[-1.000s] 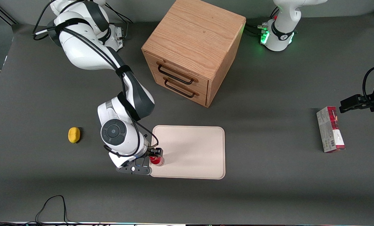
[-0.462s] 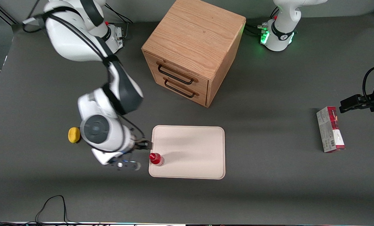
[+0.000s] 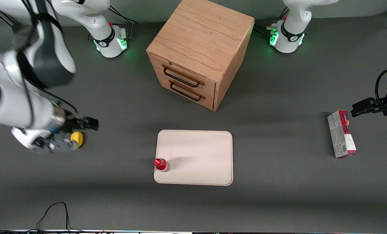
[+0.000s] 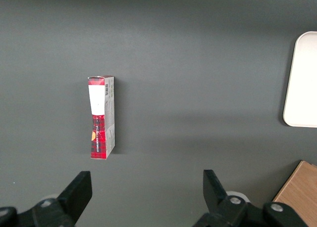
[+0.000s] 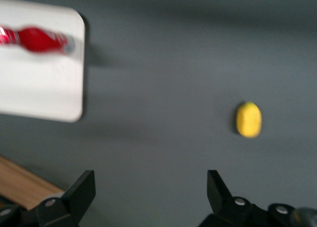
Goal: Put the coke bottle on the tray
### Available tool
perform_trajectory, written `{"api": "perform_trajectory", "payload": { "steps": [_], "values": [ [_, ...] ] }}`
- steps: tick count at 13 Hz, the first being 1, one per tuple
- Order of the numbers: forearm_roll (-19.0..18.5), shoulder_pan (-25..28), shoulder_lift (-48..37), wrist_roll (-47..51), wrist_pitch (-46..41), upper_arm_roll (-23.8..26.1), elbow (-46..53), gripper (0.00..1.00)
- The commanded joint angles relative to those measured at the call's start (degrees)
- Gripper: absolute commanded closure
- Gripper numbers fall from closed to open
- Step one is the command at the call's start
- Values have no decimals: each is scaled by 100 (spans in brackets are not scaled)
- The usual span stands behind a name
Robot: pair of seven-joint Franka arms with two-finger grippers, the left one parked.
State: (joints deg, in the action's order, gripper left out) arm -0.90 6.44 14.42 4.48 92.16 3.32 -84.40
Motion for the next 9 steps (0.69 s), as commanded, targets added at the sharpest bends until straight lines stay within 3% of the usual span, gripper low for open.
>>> {"api": "perform_trajectory", "payload": {
  "steps": [1,7,9],
  "values": [
    [143,50,-1211,-577,22,-313,-1297,0],
    [362,198,-1732,-1002,-454,-691,-1404,0],
    [503,847,-1706,-940,-454,-1462,-1343,0]
  ]
}}
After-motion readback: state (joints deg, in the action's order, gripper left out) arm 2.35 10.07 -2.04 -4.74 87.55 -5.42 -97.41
